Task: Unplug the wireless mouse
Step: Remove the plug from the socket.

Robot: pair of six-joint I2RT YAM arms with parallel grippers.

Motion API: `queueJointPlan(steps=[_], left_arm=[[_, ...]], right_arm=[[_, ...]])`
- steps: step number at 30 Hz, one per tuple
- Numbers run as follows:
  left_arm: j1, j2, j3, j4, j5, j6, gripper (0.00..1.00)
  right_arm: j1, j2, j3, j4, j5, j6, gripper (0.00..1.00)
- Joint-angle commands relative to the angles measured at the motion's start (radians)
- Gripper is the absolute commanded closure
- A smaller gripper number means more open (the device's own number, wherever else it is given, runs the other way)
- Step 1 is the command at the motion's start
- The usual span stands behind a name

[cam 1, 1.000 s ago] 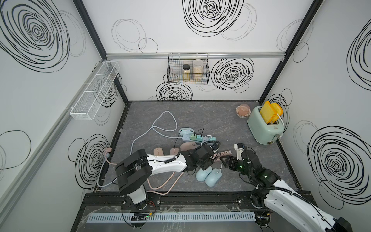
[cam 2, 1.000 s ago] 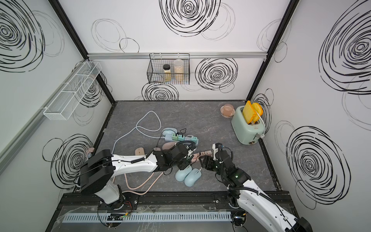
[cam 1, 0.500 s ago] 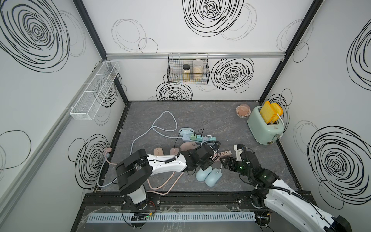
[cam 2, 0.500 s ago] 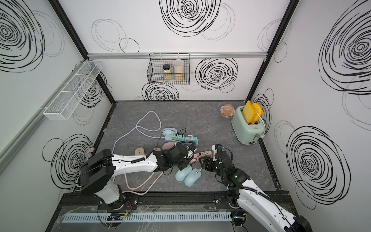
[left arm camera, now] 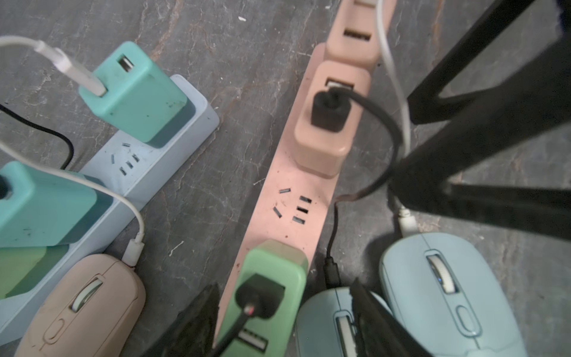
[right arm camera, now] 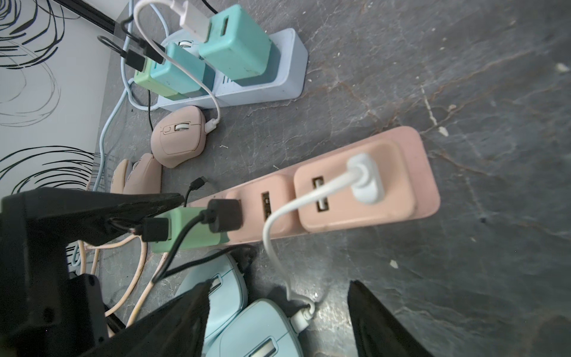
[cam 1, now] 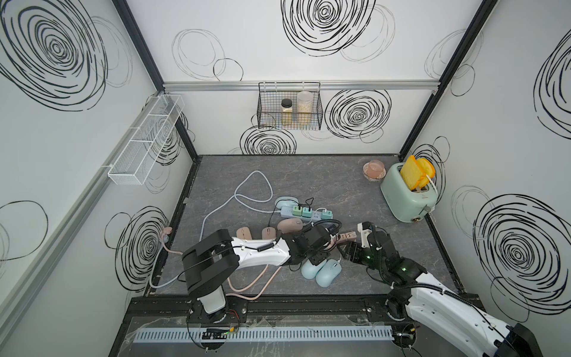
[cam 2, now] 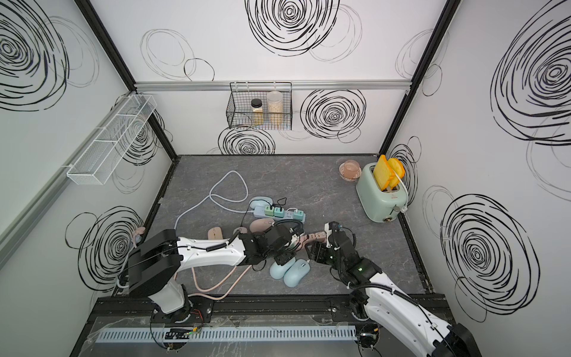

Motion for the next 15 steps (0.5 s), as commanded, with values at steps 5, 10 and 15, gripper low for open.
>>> queueJointPlan(steps=[5, 10, 15], left_arm=[[0.014, -0.006, 0.026, 0.006, -0.009, 0.028, 0.28], [0.012, -0.017, 0.017, 0.017, 0.019, 0.026, 0.45], [0.007, -0.015, 0.017, 0.011, 0.017, 0.025, 0.58]], right_arm=[[0.013, -0.015, -0.02, 0.01, 0.006, 0.014, 0.27], [0.013, -0.021, -0.028, 0.007, 0.011, 0.012, 0.27], [0.018, -0.002, -0.033, 0.026, 0.014, 0.017, 0.27]])
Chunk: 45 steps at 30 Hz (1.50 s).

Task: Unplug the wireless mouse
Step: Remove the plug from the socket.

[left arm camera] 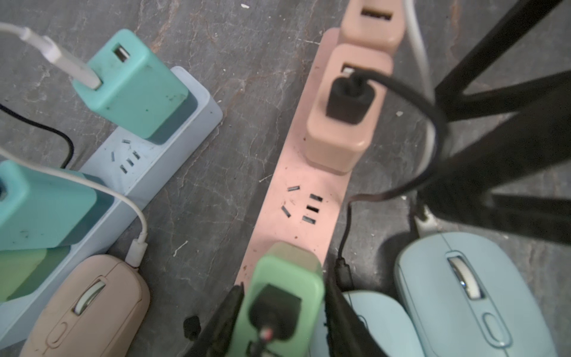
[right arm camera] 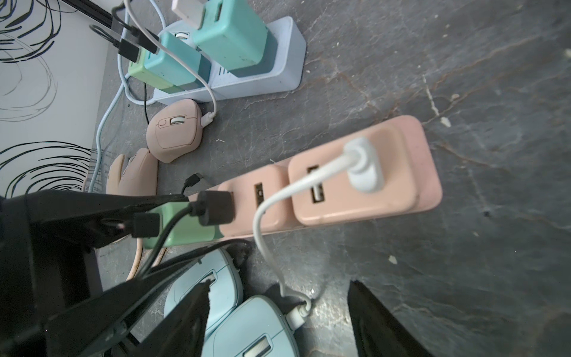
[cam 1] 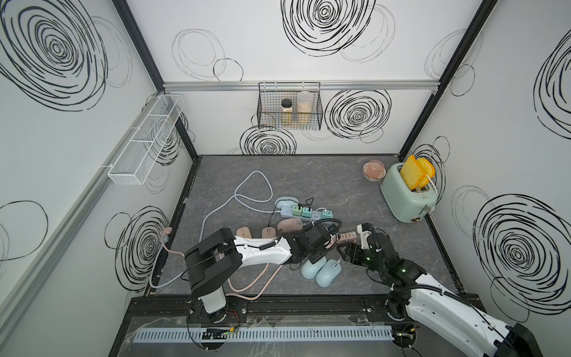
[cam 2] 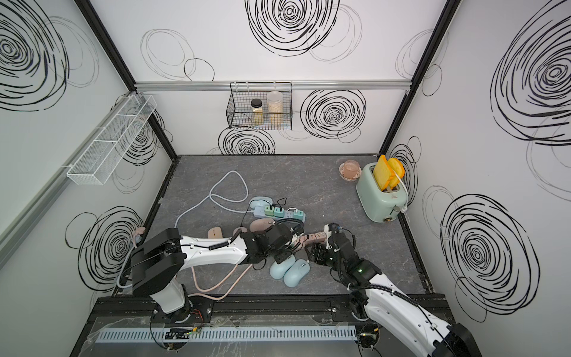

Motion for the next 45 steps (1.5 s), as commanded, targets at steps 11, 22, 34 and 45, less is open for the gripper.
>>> queueJointPlan(steps=[11, 22, 34, 45], left_arm=[[-0.025, -0.021, 0.01, 0.019, 0.01, 0.003, 0.79], [-0.003, 0.009, 0.039, -0.001, 0.06, -0.038, 1.0], [0.031, 0.035, 0.053, -0.02, 0.067, -0.074, 1.0], [0.034, 0.035, 0.052, -0.014, 0.073, -0.087, 1.0]], right_arm=[[0.036, 0.057, -0.003, 0.043, 0.052, 0.029, 0.31], [0.036, 0.041, 0.036, -0.008, 0.074, -0.003, 0.31], [0.024, -0.012, 0.07, -0.092, 0.136, -0.026, 0.45], [0.009, 0.083, 0.023, 0.054, 0.116, 0.018, 0.5]])
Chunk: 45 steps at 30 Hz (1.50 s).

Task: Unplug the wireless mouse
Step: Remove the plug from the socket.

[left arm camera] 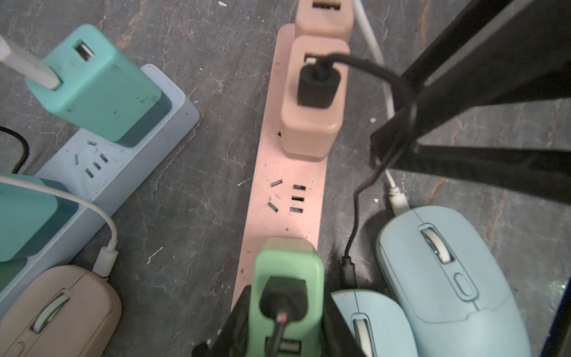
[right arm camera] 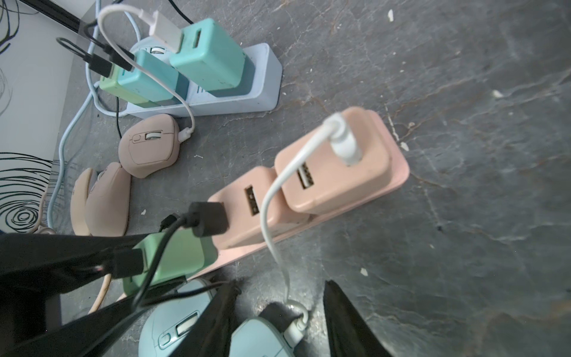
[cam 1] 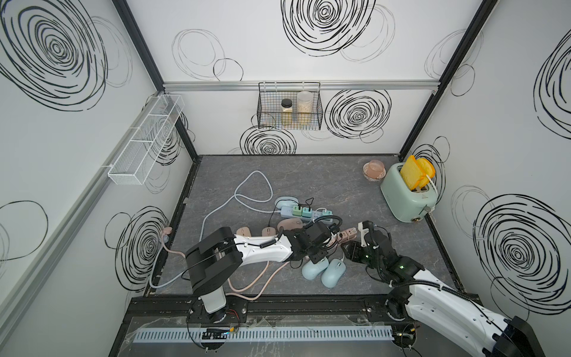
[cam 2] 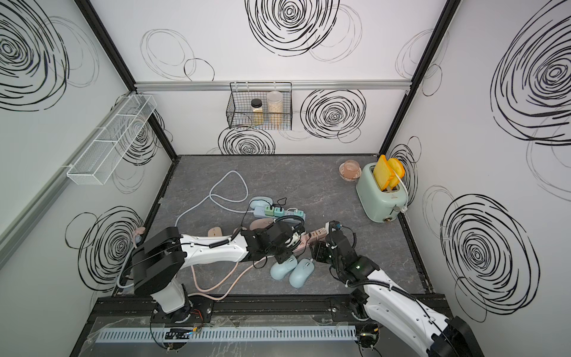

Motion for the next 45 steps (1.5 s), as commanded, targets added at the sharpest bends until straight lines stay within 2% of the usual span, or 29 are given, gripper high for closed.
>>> queueJointPlan(steps=[1, 9, 15, 27, 33, 45], left_arm=[[0.016, 0.025, 0.018, 0.021, -0.015, -0.047, 1.0], [0.014, 0.031, 0.016, 0.021, -0.014, -0.052, 1.0], [0.014, 0.028, 0.023, 0.015, 0.0, -0.058, 1.0], [0.011, 0.027, 0.027, 0.007, 0.006, -0.058, 1.0], [0.011, 0.024, 0.028, 0.006, 0.022, -0.057, 1.0], [0.011, 0.021, 0.028, 0.005, 0.019, -0.055, 1.0]], right_arm=[[-0.003, 0.023, -0.026, 0.079, 0.002, 0.049, 0.5], [-0.003, -0.013, -0.051, 0.108, -0.019, 0.054, 0.46], [0.005, 0.077, -0.062, 0.16, -0.045, 0.084, 0.44], [0.055, 0.23, -0.042, 0.267, -0.008, 0.156, 0.44], [0.053, 0.308, -0.027, 0.29, -0.038, 0.184, 0.42], [0.053, 0.216, -0.077, 0.31, 0.005, 0.226, 0.37]])
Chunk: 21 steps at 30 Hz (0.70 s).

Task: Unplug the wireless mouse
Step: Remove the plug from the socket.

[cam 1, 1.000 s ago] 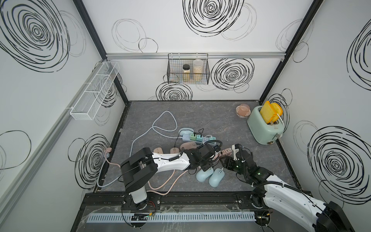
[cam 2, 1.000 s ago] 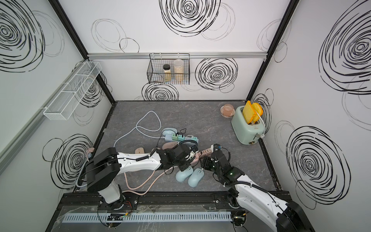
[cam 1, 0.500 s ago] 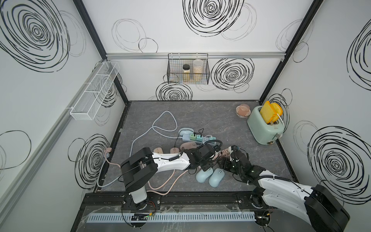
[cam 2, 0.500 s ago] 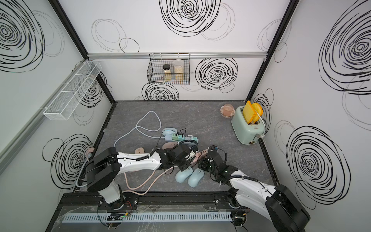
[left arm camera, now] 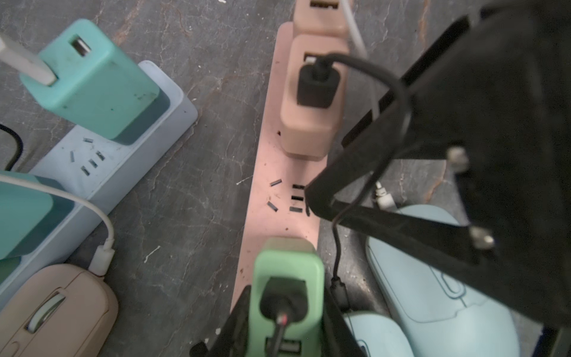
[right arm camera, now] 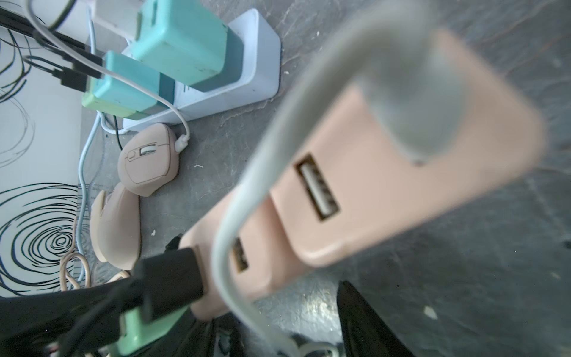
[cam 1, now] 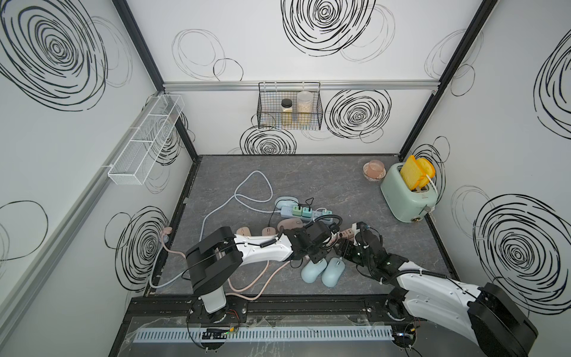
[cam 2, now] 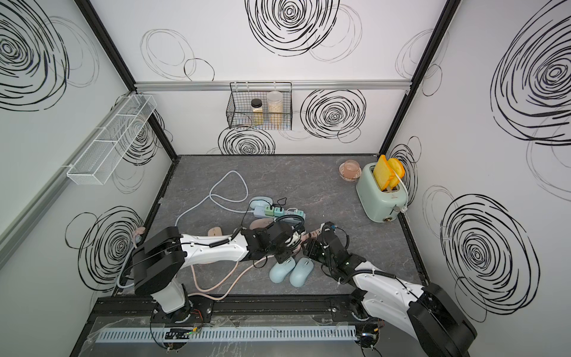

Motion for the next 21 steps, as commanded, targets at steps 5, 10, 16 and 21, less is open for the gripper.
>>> queueJointPlan(steps=[5, 10, 16, 21], left_arm=[[0.01, 0.017, 0.022, 0.017, 0.005, -0.043, 1.0], [0.009, 0.017, 0.022, 0.012, 0.007, -0.041, 1.0], [0.009, 0.019, 0.027, 0.01, 0.012, -0.039, 1.0], [0.009, 0.021, 0.03, 0.009, 0.017, -0.038, 1.0]], right_arm=[[0.005, 0.033, -0.017, 0.021, 0.018, 0.055, 0.37], [0.005, 0.075, -0.018, 0.068, 0.009, 0.073, 0.37], [0.006, 0.079, -0.016, 0.031, 0.043, 0.079, 0.37], [0.014, 0.166, -0.003, -0.02, 0.071, 0.087, 0.39]])
